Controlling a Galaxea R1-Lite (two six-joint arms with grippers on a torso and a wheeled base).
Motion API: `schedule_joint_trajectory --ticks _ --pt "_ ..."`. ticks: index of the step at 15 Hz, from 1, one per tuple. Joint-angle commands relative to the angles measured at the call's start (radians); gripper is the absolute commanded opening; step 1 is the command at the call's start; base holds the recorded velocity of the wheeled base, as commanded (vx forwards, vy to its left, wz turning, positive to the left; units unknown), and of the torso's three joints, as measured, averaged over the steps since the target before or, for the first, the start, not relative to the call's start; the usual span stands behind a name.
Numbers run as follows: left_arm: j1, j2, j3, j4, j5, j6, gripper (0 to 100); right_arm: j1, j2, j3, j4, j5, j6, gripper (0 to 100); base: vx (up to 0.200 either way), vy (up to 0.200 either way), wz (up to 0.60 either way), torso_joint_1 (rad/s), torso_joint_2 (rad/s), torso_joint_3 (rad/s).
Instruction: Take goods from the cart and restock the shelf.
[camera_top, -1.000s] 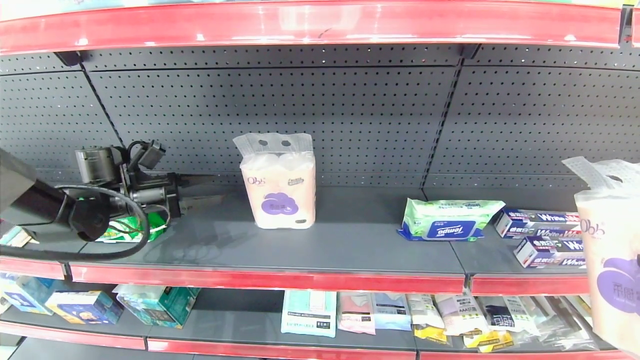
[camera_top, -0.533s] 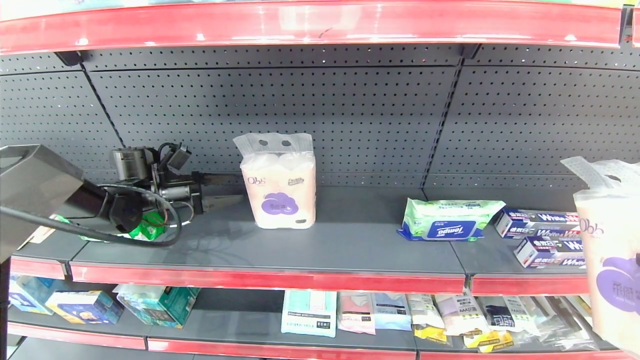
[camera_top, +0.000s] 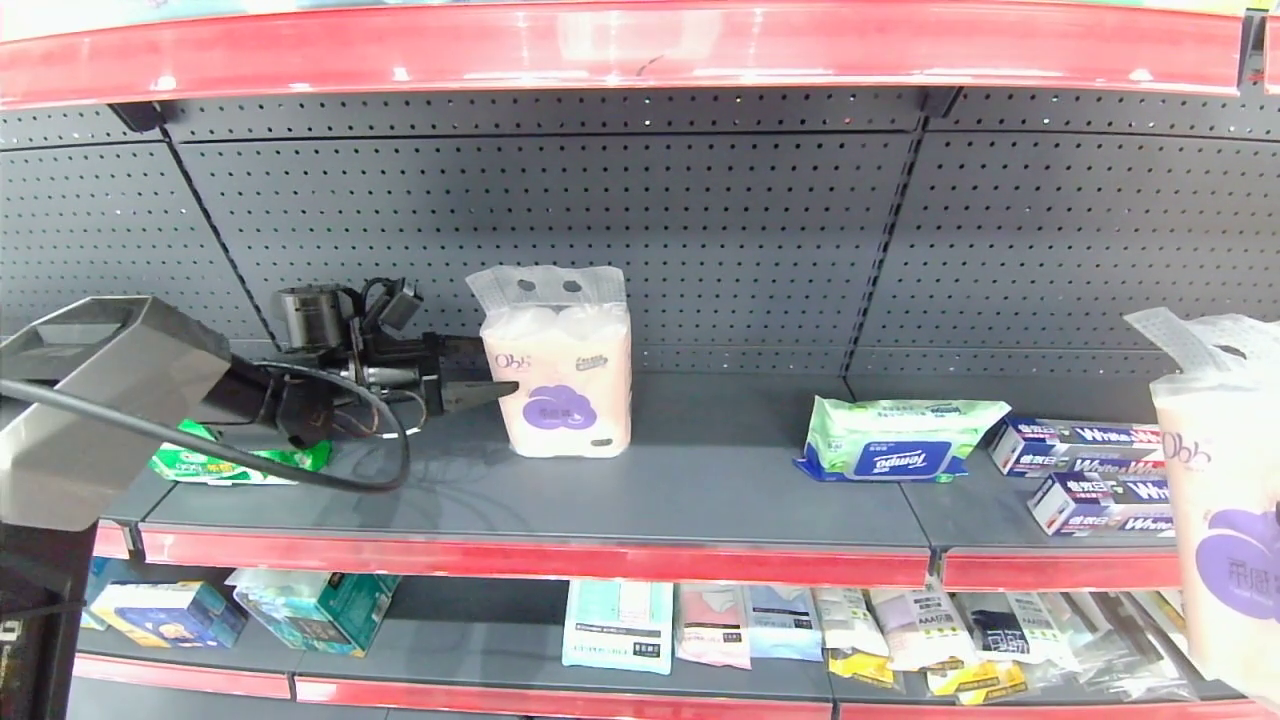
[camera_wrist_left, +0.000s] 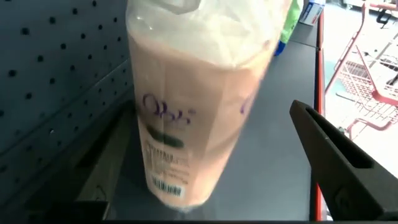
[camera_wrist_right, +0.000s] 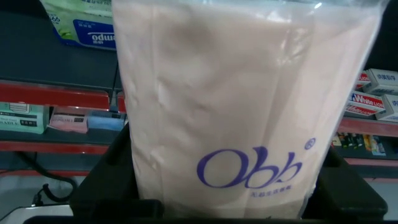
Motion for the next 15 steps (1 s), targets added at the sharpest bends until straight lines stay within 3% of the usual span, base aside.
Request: schedule_joint_trajectory --ticks 1,5,9,11,15 --pt "-0.02 0.027 -0.023 0.0 0.002 -0.003 100 0.0 0.007 -0.004 -0.001 0.0 -0.001 0 0.0 0.0 0.0 0.0 0.0 0.0" --pt "-0.059 0.065 -0.068 -0.006 0.004 -0.003 100 0.0 0.007 -0.006 -0.001 -0.001 -0.001 0 0.0 0.0 0.0 0.0 0.0 0.0" --pt "-0.064 0.089 -0.108 0.0 0.007 -0.005 100 0.0 0.007 -0.013 0.0 -0.001 -0.001 0 0.0 0.0 0.0 0.0 0.0 0.0" --pt "-0.066 0.099 -0.137 0.001 0.015 -0.035 100 0.0 0.007 -0.013 0.0 -0.001 -0.001 0 0.0 0.0 0.0 0.0 0.0 0.0" --pt "-0.082 0.137 -0.198 -0.025 0.025 -0.043 100 0.0 0.017 -0.015 -0.001 -0.001 -0.001 0 0.0 0.0 0.0 0.0 0.0 0.0"
